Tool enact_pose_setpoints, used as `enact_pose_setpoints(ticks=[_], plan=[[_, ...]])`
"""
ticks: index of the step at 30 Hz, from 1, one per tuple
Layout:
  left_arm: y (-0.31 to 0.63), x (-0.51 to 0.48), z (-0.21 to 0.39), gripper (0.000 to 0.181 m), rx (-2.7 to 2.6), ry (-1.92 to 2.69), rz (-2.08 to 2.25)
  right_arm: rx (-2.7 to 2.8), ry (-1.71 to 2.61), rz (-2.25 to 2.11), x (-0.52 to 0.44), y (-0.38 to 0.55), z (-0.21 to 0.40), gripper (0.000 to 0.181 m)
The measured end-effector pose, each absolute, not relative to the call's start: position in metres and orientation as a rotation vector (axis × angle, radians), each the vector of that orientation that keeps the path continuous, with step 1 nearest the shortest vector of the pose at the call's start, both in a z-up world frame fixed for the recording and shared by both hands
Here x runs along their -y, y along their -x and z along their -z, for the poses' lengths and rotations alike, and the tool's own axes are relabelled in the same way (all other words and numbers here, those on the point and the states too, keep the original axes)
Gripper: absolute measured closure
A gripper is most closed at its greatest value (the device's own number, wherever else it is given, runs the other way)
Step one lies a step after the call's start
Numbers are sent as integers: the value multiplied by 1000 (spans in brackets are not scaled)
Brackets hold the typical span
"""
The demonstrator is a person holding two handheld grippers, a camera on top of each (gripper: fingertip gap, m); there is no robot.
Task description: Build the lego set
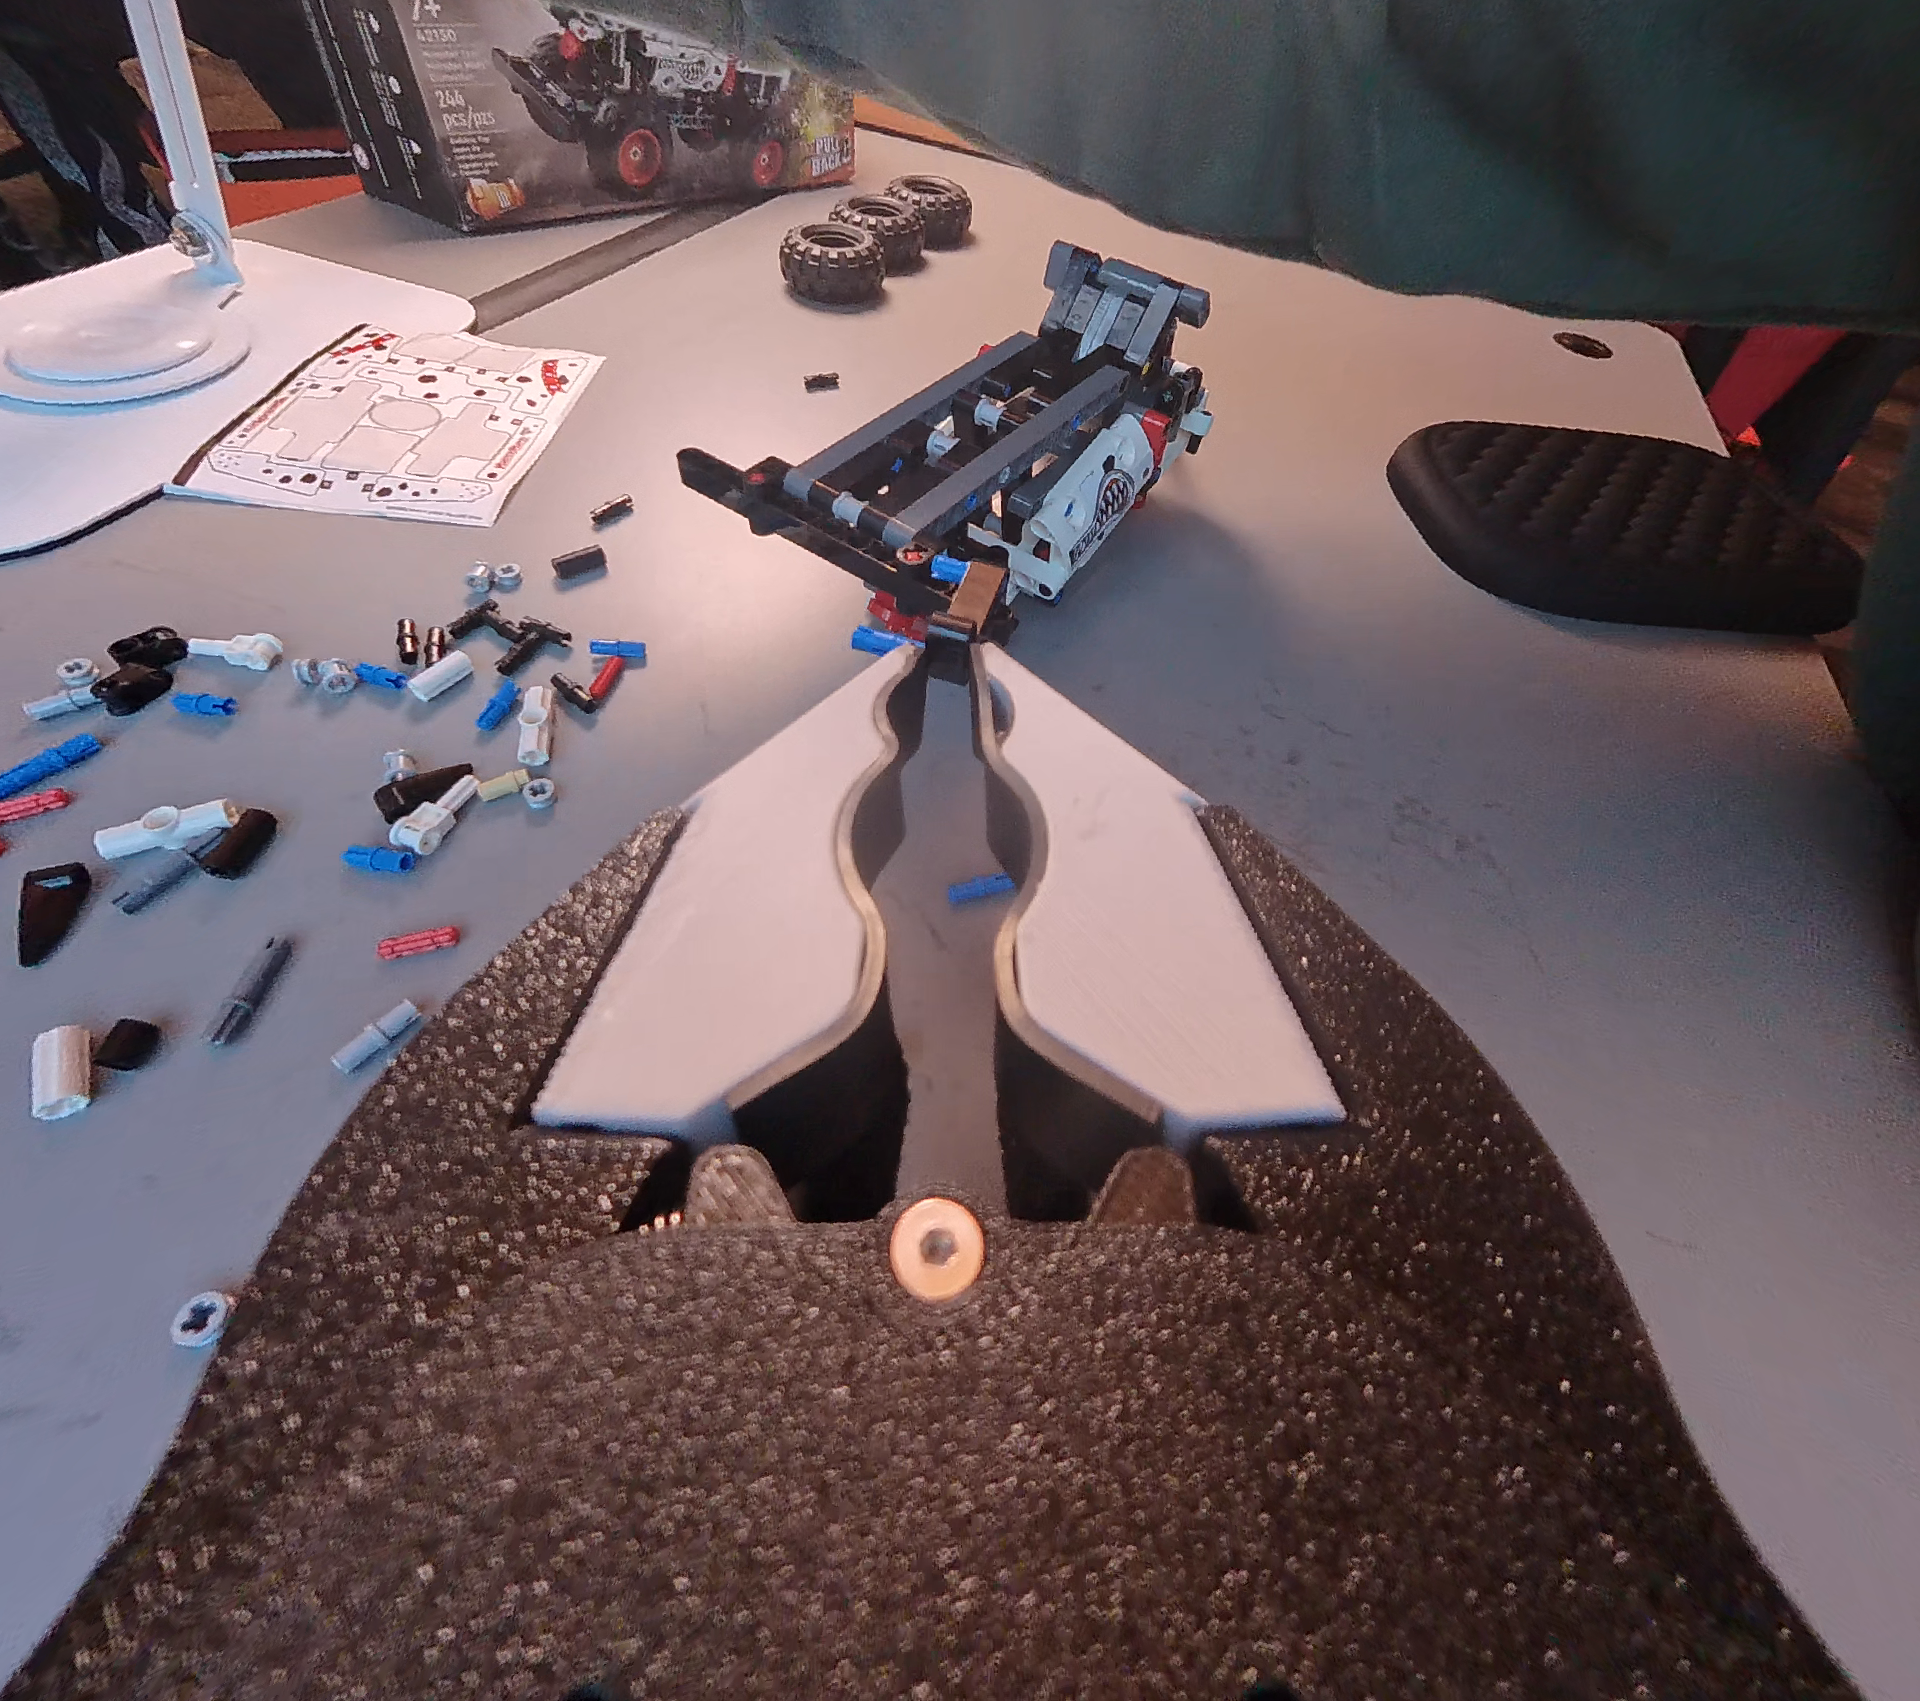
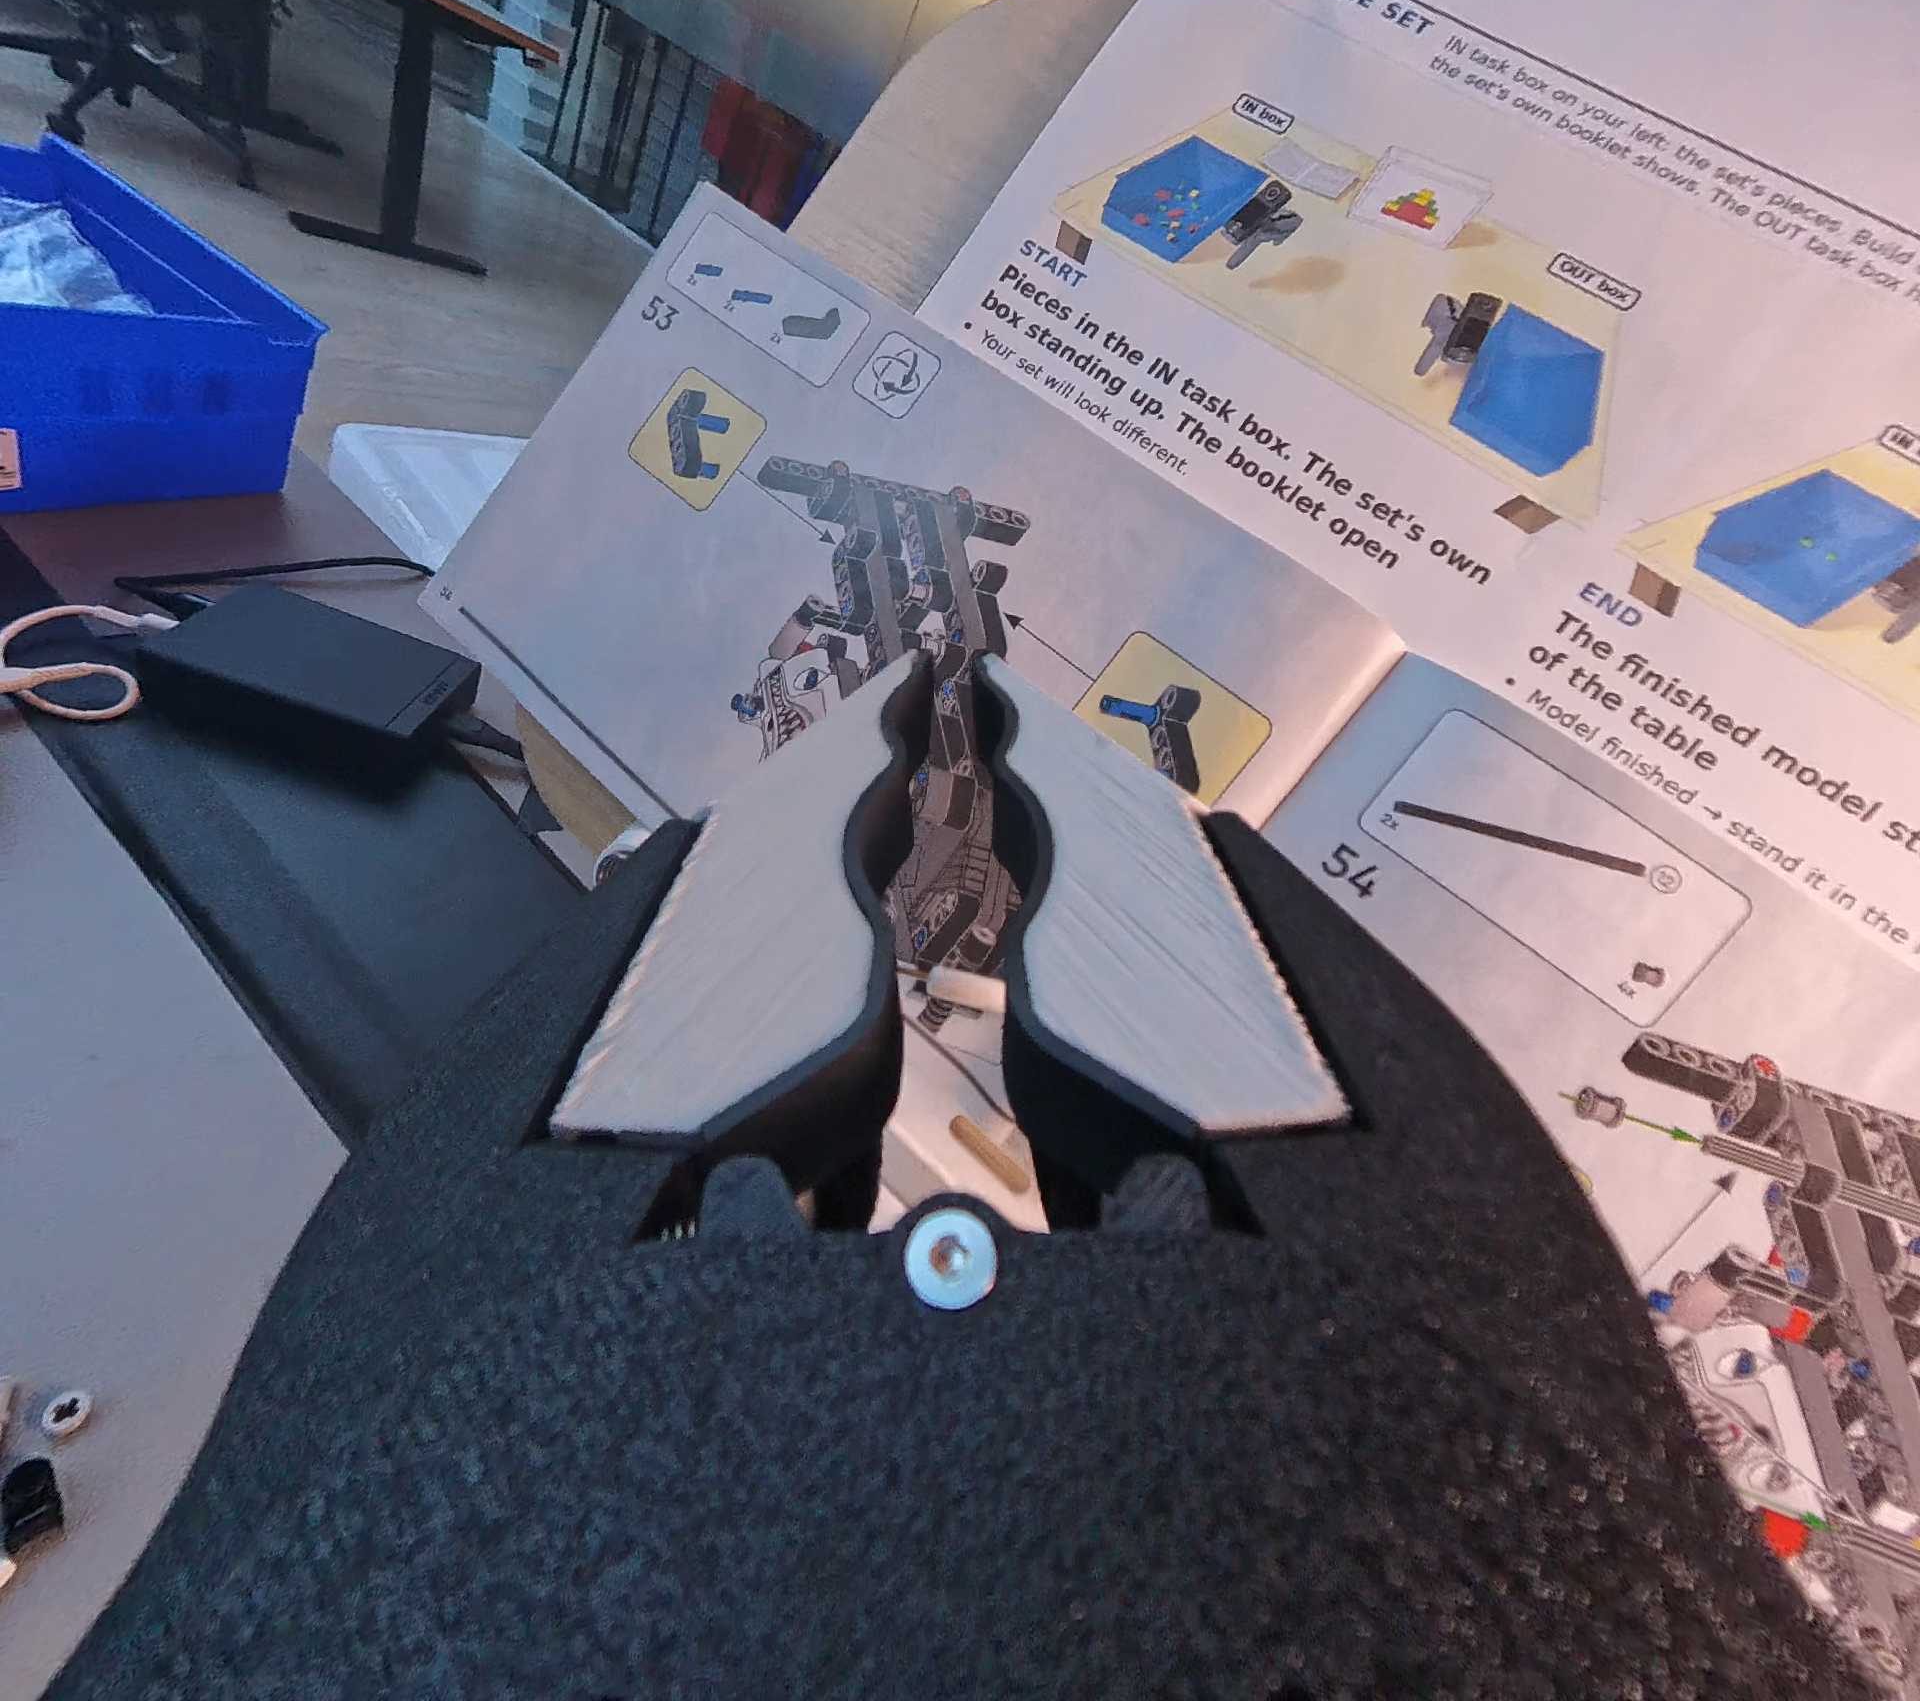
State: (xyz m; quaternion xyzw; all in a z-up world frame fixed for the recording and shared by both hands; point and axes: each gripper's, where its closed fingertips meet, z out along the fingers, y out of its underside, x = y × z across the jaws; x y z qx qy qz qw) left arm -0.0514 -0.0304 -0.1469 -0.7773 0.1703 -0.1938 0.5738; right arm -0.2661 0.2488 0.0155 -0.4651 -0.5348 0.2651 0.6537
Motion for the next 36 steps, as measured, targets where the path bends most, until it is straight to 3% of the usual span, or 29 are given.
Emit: enact_pose_setpoints(ticks=[36], plan=[[52,31,146,174,-397,1817,475,1380,1017,-589,-230,296,-15,181]])
